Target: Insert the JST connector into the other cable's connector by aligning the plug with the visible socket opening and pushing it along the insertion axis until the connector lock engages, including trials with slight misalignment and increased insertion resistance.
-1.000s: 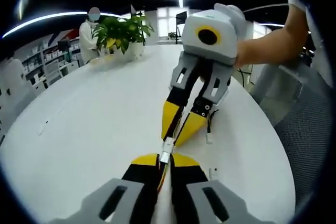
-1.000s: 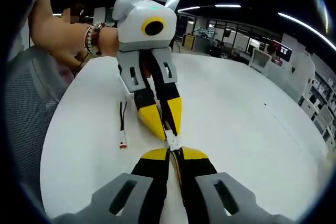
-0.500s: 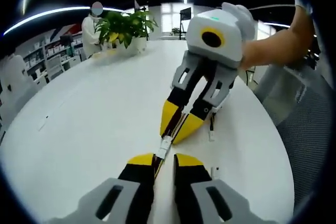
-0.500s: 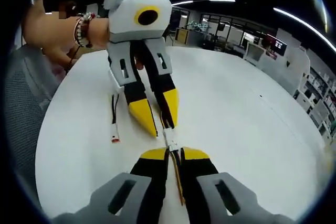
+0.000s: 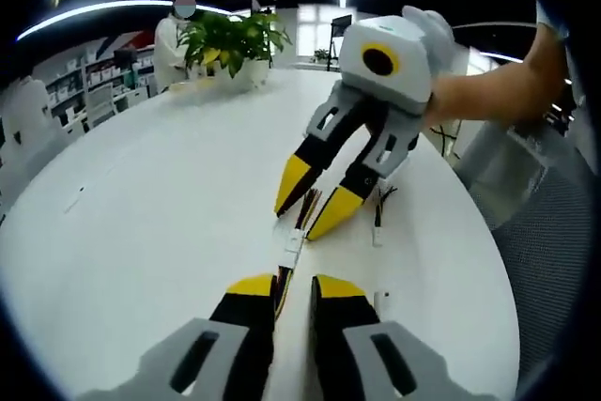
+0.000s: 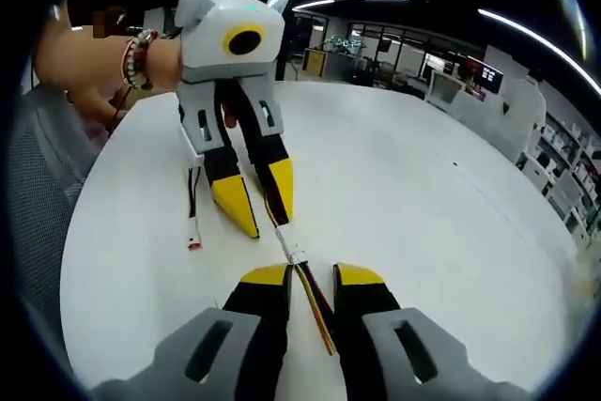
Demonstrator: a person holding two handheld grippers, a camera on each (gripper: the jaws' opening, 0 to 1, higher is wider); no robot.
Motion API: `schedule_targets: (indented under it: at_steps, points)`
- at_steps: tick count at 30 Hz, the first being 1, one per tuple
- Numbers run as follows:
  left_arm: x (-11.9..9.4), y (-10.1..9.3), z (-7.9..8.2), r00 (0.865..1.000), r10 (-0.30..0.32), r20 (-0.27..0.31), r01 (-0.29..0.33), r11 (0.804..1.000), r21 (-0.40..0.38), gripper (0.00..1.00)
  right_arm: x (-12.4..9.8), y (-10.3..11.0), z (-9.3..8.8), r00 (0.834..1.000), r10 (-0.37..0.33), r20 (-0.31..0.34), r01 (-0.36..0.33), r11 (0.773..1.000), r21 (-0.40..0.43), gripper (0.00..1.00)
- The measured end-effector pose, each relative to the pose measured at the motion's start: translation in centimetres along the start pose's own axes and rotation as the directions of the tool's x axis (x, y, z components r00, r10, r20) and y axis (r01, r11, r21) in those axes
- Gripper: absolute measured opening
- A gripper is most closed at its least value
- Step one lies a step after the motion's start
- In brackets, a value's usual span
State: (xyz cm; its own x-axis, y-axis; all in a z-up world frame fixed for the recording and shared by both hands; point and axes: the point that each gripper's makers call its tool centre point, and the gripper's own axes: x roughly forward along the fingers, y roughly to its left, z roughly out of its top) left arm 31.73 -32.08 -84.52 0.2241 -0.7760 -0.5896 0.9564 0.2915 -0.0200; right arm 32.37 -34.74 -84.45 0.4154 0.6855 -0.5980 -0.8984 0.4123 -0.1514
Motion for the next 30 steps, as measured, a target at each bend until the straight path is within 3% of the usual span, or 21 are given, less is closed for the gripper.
schedule_targets:
  at_steps: [4, 7, 11, 16, 19, 23, 26, 30]
  points:
    - [-0.4, 0.4, 0.2, 1.0, 0.011, -0.007, -0.011, 1.0, 0.008, 0.13, -0.5, -0.3, 0.5, 1.0, -0.007, 0.008, 0.007, 1.0, 0.006, 0.15]
    - [-0.8, 0.4, 1.3, 0.999, 0.016, 0.032, -0.014, 0.999, -0.048, 0.21, -1.2, -1.0, 1.4, 0.998, -0.036, 0.045, 0.035, 0.999, 0.012, 0.14]
    - [-1.9, -0.5, 2.5, 0.999, 0.005, 0.054, -0.004, 1.0, -0.024, 0.22, -2.3, -2.0, 2.4, 0.994, -0.074, 0.081, 0.07, 0.996, 0.048, 0.15]
    - [-3.7, -1.5, 3.0, 0.994, 0.025, 0.103, -0.019, 0.998, -0.061, 0.25, -4.3, -2.7, 4.4, 0.981, -0.126, 0.147, 0.116, 0.991, 0.071, 0.14]
    - [-4.6, -1.4, 2.8, 0.995, 0.072, 0.074, -0.067, 0.995, -0.068, 0.31, -5.6, -3.2, 5.7, 0.969, -0.164, 0.186, 0.148, 0.984, 0.099, 0.13]
    - [-6.2, -1.5, 4.1, 0.987, 0.111, 0.12, -0.103, 0.992, -0.072, 0.37, -7.1, -2.4, 6.8, 0.958, -0.167, 0.231, 0.143, 0.983, 0.115, 0.12]
    - [-7.2, -2.0, 5.2, 0.974, 0.134, 0.183, -0.112, 0.986, -0.125, 0.43, -7.8, -1.7, 7.4, 0.957, -0.164, 0.238, 0.141, 0.984, 0.112, 0.08]
    - [-7.8, -3.7, 4.9, 0.977, 0.117, 0.179, -0.101, 0.99, -0.098, 0.46, -8.9, -0.9, 8.4, 0.949, -0.167, 0.266, 0.141, 0.983, 0.117, 0.09]
